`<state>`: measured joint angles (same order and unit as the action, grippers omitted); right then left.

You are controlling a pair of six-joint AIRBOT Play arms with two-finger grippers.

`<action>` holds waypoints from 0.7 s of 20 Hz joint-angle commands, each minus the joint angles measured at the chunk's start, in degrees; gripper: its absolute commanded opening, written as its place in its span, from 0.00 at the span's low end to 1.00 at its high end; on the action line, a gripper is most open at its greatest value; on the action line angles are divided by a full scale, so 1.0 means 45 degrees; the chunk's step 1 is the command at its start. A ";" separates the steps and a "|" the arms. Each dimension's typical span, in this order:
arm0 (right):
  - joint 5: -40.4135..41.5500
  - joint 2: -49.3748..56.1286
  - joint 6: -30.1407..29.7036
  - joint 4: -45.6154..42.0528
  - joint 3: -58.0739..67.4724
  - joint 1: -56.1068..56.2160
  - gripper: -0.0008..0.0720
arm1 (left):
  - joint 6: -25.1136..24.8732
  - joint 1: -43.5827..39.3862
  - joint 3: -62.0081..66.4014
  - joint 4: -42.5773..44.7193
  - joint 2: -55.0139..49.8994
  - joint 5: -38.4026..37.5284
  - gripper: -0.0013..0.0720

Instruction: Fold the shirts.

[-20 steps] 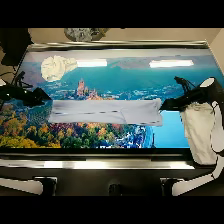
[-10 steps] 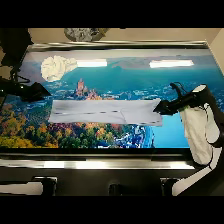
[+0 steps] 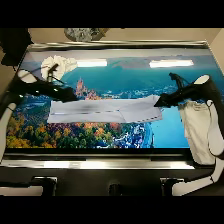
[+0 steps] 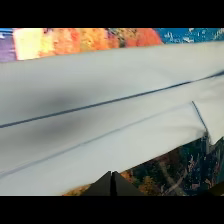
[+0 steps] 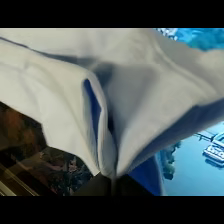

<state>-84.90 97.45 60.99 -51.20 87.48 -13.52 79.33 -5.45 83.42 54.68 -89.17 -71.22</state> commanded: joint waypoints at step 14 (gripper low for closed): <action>-0.1996 -0.8082 0.2715 0.0257 0.0121 0.0029 0.06 | 0.0855 -0.6630 0.2035 -0.5697 -0.5236 0.4726 0.06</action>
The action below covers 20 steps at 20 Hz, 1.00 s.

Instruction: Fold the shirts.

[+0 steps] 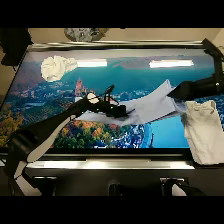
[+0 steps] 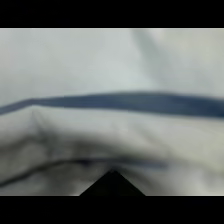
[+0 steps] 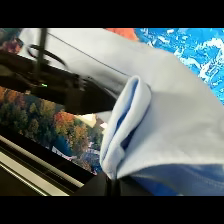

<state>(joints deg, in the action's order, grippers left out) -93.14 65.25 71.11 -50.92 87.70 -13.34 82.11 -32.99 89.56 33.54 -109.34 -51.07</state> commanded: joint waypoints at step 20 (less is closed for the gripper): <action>0.7927 0.6625 -0.0505 0.5251 0.0097 0.7295 0.07 | 0.0034 0.7490 0.0724 0.2900 0.7121 -0.1297 0.05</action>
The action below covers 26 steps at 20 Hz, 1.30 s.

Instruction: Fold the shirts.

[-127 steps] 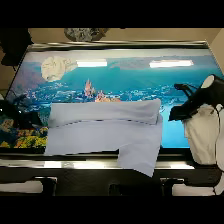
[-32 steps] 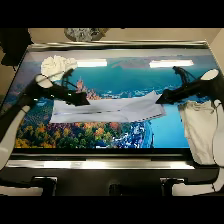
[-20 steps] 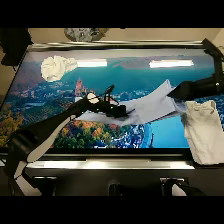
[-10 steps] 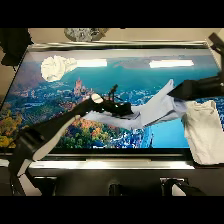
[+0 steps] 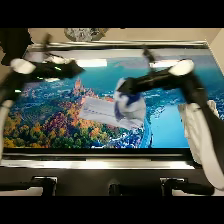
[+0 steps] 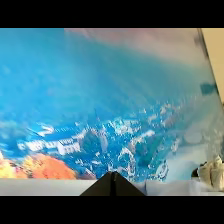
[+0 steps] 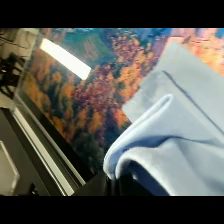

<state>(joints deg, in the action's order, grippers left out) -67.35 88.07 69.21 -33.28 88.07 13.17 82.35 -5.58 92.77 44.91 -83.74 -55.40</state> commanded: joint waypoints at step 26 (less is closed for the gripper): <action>0.1399 0.2166 -0.0787 -0.0442 -0.5289 -0.2739 0.74 | -0.0578 0.1617 -0.0612 0.1885 0.2526 -0.1681 0.06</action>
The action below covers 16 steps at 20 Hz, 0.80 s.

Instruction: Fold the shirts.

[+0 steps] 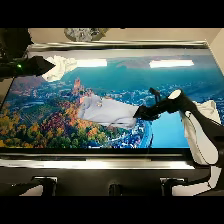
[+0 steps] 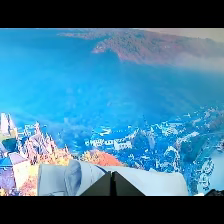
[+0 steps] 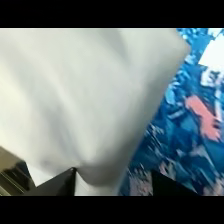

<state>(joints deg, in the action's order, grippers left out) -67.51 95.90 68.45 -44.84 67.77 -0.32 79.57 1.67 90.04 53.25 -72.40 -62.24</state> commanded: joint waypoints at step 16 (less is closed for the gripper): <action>-0.4114 -0.3075 0.0233 0.0466 0.6640 -0.7922 0.07 | -0.0262 0.0005 -0.0010 0.0078 -0.0146 -0.0170 0.06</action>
<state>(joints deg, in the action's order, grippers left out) -78.96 84.58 65.41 -40.14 90.98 -26.15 78.87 1.67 90.02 53.60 -72.93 -63.02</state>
